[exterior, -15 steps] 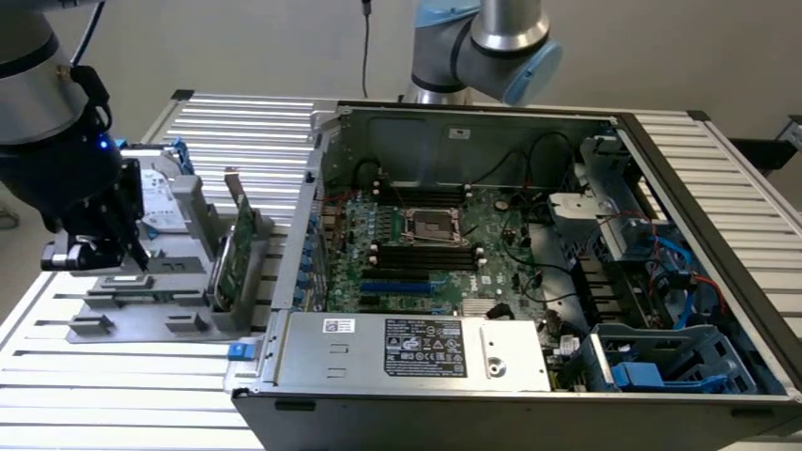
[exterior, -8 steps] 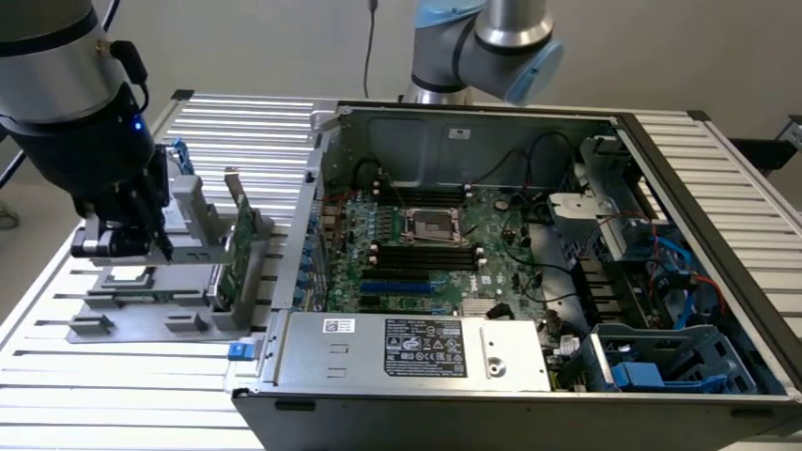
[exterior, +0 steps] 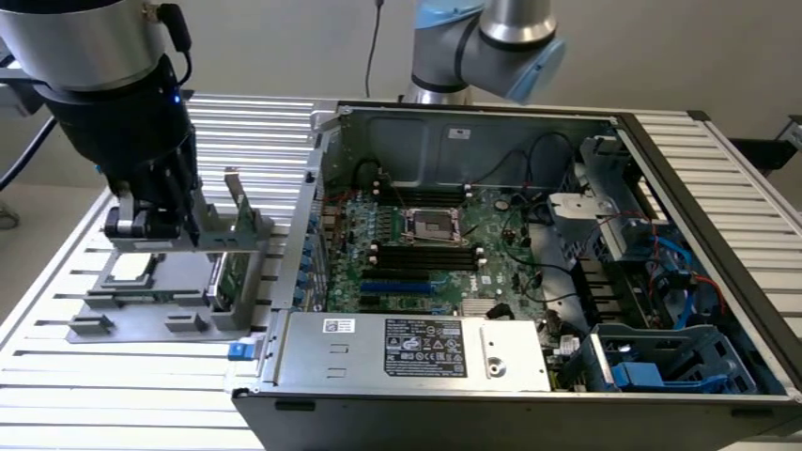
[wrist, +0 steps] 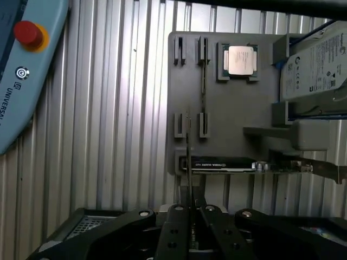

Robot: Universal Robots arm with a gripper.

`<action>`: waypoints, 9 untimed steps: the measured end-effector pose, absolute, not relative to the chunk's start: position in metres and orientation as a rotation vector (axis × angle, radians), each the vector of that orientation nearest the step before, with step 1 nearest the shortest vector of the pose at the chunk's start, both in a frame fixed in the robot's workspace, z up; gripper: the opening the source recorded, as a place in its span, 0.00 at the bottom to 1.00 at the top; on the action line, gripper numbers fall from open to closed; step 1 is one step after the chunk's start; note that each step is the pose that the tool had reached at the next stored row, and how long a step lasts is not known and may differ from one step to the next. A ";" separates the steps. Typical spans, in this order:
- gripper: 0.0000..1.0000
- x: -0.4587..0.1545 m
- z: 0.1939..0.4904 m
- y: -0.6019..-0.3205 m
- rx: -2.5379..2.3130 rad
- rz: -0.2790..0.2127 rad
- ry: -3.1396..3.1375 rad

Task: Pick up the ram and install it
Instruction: 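Pick up the ram and move it above insertion slot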

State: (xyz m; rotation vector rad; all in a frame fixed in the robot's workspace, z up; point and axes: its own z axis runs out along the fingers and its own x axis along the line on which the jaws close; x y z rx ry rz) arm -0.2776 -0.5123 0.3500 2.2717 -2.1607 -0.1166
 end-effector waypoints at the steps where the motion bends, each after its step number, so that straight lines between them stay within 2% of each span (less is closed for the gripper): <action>1: 0.14 -0.275 0.353 -0.512 2.272 -0.117 -2.161; 9: 0.14 -0.263 0.375 -0.508 2.272 -0.117 -2.161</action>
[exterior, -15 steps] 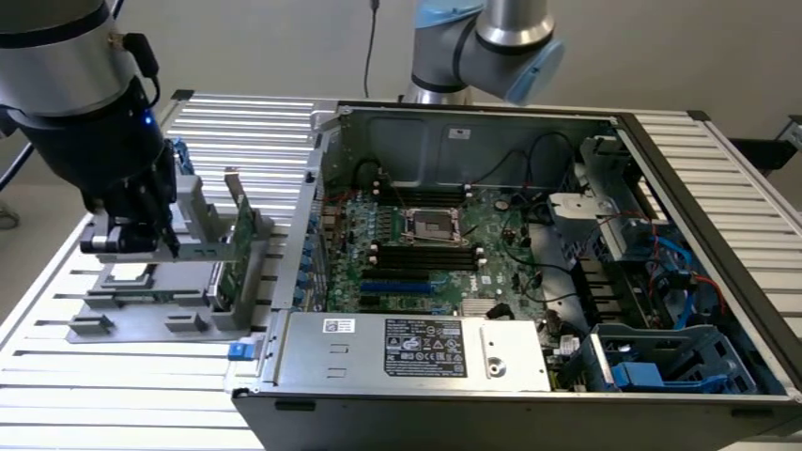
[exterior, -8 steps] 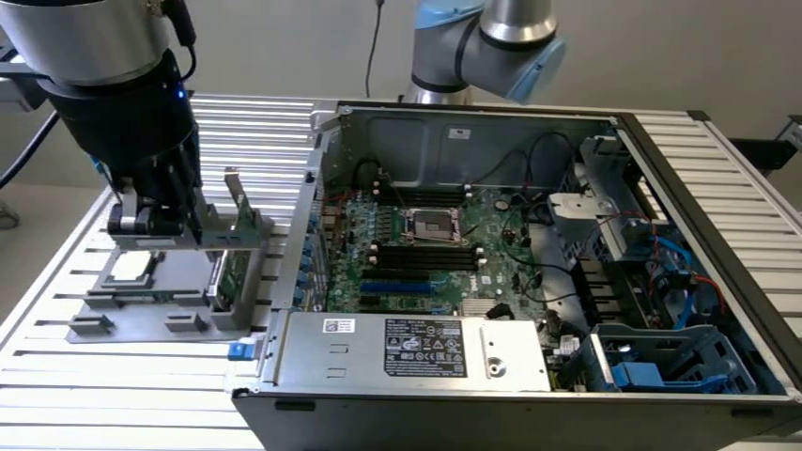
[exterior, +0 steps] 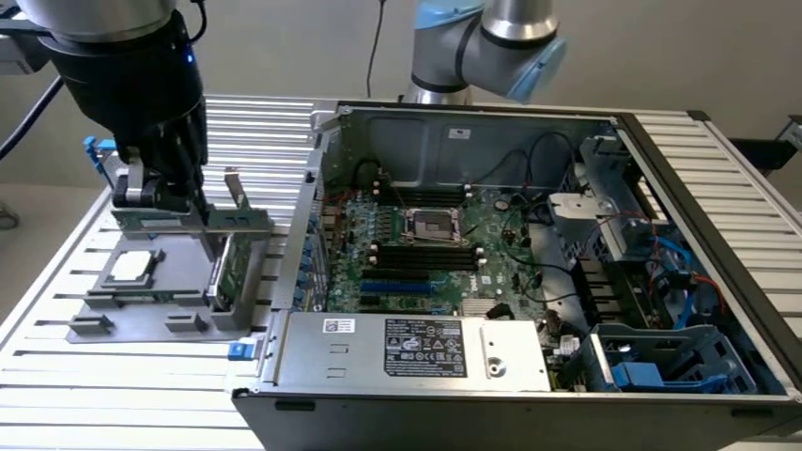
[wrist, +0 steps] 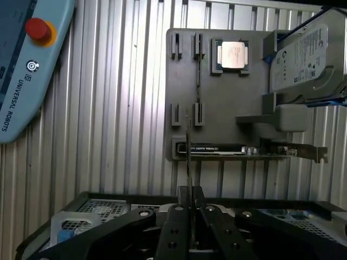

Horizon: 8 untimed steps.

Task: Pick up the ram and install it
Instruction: 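Pick up the ram and move it above insertion slot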

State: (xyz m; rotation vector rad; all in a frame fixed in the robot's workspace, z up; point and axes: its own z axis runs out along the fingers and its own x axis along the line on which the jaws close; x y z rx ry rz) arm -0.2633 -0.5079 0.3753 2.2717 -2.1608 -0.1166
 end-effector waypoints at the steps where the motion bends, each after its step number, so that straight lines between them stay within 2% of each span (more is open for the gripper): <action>1: 0.14 -0.261 0.378 -0.507 2.272 -0.117 -2.161; 8: 0.14 -0.235 0.393 -0.506 2.272 -0.118 -2.161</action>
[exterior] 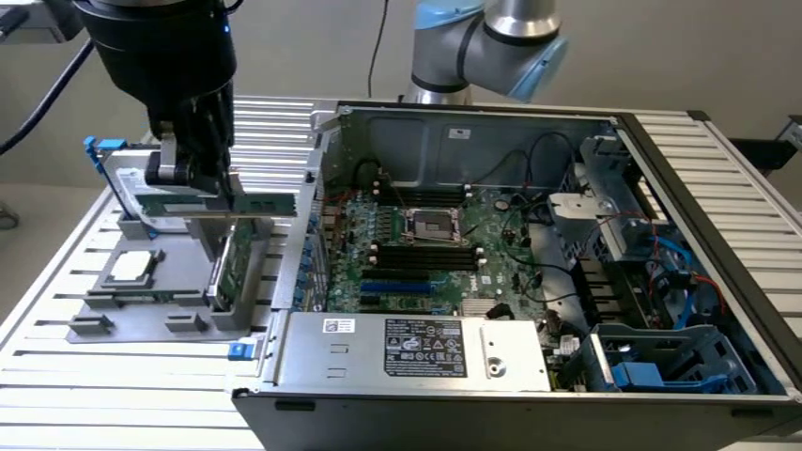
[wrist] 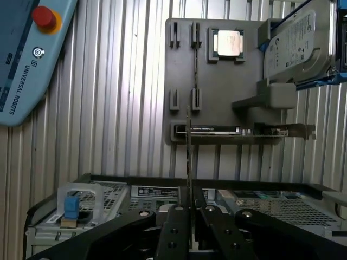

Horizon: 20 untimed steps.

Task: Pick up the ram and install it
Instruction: 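Pick up the ram and move it above insertion slot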

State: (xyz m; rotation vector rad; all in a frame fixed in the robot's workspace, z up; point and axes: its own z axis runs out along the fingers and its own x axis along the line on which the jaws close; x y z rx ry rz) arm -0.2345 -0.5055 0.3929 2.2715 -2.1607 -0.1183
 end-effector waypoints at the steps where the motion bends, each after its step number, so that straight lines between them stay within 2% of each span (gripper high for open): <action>1: 0.14 -0.230 0.394 -0.506 2.271 -0.120 -2.160; 20: 0.14 -0.143 0.401 -0.506 2.251 -0.160 -2.143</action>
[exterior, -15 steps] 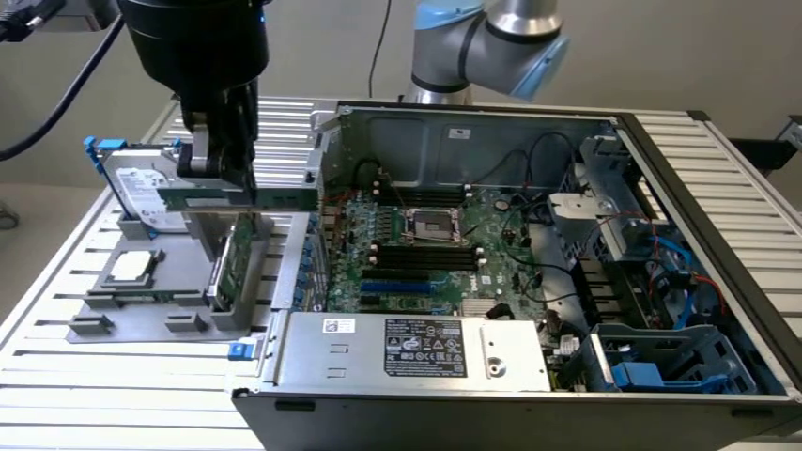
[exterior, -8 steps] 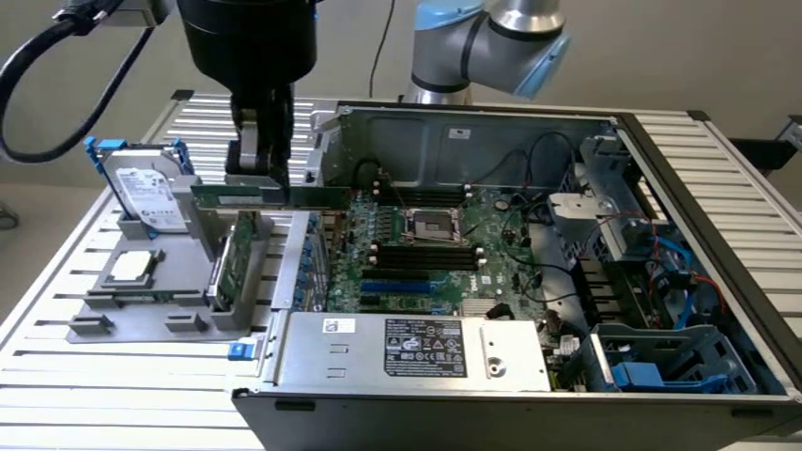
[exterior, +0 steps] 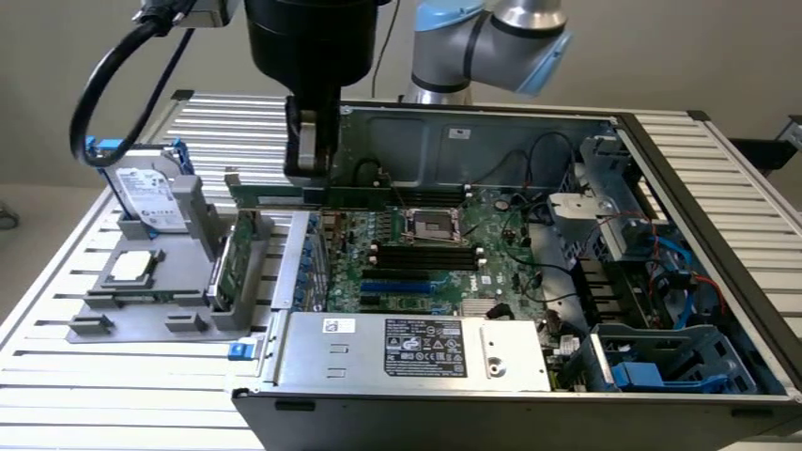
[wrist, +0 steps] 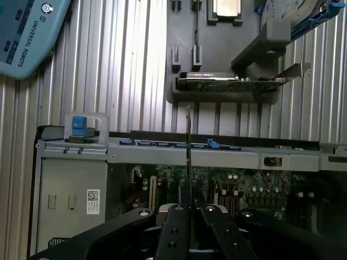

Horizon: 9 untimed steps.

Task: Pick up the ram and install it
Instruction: 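Pick up the ram and move it above insertion slot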

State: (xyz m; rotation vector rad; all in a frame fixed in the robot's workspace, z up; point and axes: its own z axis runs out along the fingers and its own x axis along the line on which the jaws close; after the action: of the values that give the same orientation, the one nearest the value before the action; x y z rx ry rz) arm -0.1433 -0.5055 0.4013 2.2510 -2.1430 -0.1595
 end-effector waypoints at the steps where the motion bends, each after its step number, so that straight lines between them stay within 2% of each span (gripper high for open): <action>1: 0.14 -0.139 0.401 -0.506 2.250 -0.160 -2.143; 9: 0.14 -0.103 0.398 -0.502 2.243 -0.172 -2.137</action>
State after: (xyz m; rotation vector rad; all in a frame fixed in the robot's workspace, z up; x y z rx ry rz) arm -0.1030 -0.5025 0.3980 2.2433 -2.1366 -0.1724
